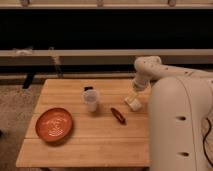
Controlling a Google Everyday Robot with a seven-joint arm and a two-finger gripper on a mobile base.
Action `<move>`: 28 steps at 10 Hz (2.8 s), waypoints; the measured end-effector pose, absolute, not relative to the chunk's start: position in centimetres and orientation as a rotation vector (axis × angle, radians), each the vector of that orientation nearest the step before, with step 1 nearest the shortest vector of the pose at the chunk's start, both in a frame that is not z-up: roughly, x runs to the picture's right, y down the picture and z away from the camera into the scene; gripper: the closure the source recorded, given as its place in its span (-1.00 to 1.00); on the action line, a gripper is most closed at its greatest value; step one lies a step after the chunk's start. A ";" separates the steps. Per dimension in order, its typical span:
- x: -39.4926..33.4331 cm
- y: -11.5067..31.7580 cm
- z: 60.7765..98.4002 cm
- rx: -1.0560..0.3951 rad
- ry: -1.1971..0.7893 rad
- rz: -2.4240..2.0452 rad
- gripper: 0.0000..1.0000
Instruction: Place the pepper in the ceramic cup
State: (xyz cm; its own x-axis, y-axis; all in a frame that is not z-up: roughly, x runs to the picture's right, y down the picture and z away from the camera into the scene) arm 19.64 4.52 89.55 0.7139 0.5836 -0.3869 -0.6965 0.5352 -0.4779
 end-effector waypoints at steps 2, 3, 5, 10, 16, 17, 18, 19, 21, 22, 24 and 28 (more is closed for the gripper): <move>19.6 4.5 89.6 -0.653 0.189 0.768 -0.60; 19.6 4.5 89.6 -0.653 0.189 0.768 -0.60; 19.6 4.5 89.6 -0.653 0.189 0.768 -0.60; 19.6 4.5 89.6 -0.653 0.189 0.768 -0.60; 19.6 4.6 89.6 -0.654 0.189 0.768 -0.60; 19.6 4.6 89.6 -0.655 0.190 0.767 -0.60; 19.6 4.6 89.6 -0.655 0.190 0.767 -0.60; 19.6 4.6 89.6 -0.654 0.190 0.768 -0.60; 19.6 4.6 89.6 -0.654 0.190 0.768 -0.60; 19.7 4.6 89.6 -0.654 0.190 0.767 -0.60; 19.6 4.8 89.3 -0.657 0.184 0.755 -0.60; 16.1 7.6 83.6 -0.686 0.147 0.680 -0.60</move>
State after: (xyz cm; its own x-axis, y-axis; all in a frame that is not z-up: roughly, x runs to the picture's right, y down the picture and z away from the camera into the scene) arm 16.07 7.60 83.62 0.7765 0.5307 -0.3399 -0.6236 0.5691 -0.5360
